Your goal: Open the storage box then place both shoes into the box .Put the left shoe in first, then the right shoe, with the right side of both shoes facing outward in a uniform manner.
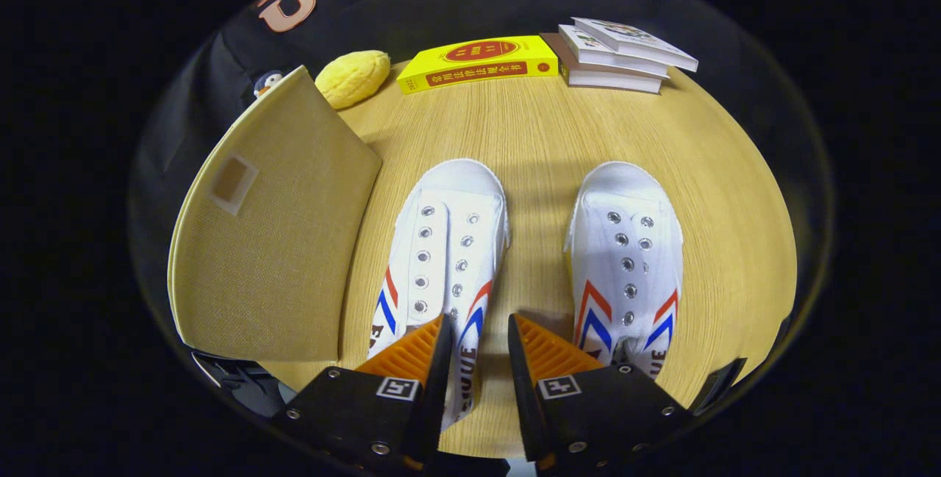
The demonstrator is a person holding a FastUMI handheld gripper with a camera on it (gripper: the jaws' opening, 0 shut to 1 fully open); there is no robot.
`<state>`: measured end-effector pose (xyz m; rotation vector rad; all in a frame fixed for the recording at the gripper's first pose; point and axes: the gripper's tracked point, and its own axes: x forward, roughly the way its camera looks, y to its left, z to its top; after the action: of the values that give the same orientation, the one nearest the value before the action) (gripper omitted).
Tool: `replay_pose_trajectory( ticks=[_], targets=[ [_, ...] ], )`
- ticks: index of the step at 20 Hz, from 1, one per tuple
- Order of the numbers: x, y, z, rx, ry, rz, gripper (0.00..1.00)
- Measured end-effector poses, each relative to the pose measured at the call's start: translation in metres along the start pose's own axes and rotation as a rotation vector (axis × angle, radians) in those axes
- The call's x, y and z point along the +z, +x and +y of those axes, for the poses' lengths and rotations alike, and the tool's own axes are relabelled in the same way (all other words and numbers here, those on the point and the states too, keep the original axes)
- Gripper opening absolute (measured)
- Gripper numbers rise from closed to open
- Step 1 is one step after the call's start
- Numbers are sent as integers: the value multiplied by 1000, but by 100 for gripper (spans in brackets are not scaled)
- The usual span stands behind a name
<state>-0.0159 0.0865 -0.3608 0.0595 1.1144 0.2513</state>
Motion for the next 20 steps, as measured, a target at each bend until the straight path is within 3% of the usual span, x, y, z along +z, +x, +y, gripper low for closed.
replay_pose_trajectory(
  ticks=[5, 7, 11, 20],
  targets=[
    [-2, 4, 6, 61, 35, 0, 30],
    [-2, 4, 7, 104, 86, 2, 17],
    [0, 3, 7, 176, 189, -56, 1],
    [22, -21, 18, 249, 257, -155, 0]
  ],
)
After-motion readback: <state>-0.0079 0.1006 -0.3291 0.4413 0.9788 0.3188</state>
